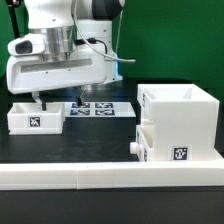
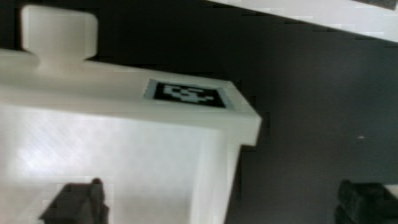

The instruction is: Assemble drawer

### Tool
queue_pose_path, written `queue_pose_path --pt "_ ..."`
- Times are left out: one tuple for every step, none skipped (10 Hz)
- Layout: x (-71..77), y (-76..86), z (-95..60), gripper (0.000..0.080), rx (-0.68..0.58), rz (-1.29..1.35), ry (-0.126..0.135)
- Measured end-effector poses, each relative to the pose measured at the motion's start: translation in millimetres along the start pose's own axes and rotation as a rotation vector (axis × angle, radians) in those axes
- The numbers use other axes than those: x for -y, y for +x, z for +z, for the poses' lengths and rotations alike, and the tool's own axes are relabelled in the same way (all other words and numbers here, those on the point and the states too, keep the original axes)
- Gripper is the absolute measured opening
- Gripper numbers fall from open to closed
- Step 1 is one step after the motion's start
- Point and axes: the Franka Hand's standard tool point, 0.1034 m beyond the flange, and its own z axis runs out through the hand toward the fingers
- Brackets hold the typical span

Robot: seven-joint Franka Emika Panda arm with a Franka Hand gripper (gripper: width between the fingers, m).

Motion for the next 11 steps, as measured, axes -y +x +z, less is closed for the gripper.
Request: queue_pose_path --pt "8.6 4.2 7.9 0.0649 -0.021 0.069 -0.013" --pt "8.9 3.0 16.3 0.0649 -0.035 0.051 -0.029" --pt "3.5 -1.5 22.2 0.0649 -0.034 0.05 -0.033" --pt "1.8 -2.7 25.0 0.0649 -0.037 0.052 -0.036" --pt "0.8 -3.9 26.5 0.0649 -0.037 0.039 -0.037" --pt "-0.7 -4.7 27.2 0.0649 -0.038 0.032 -0.038" --pt "-0.9 -4.3 27.5 0.0649 -0.042 0.025 -0.04" --pt "-0.8 -4.4 27.6 0.0649 -0.042 0.023 -0.04" --pt "-0.9 -4.3 27.6 0.0527 -0.042 0.021 -0.04" --pt "-0.8 -4.3 27.6 0.0388 -0.041 0.02 -0.04" --pt "-0.8 -4.3 27.6 0.0388 -0.041 0.02 -0.04"
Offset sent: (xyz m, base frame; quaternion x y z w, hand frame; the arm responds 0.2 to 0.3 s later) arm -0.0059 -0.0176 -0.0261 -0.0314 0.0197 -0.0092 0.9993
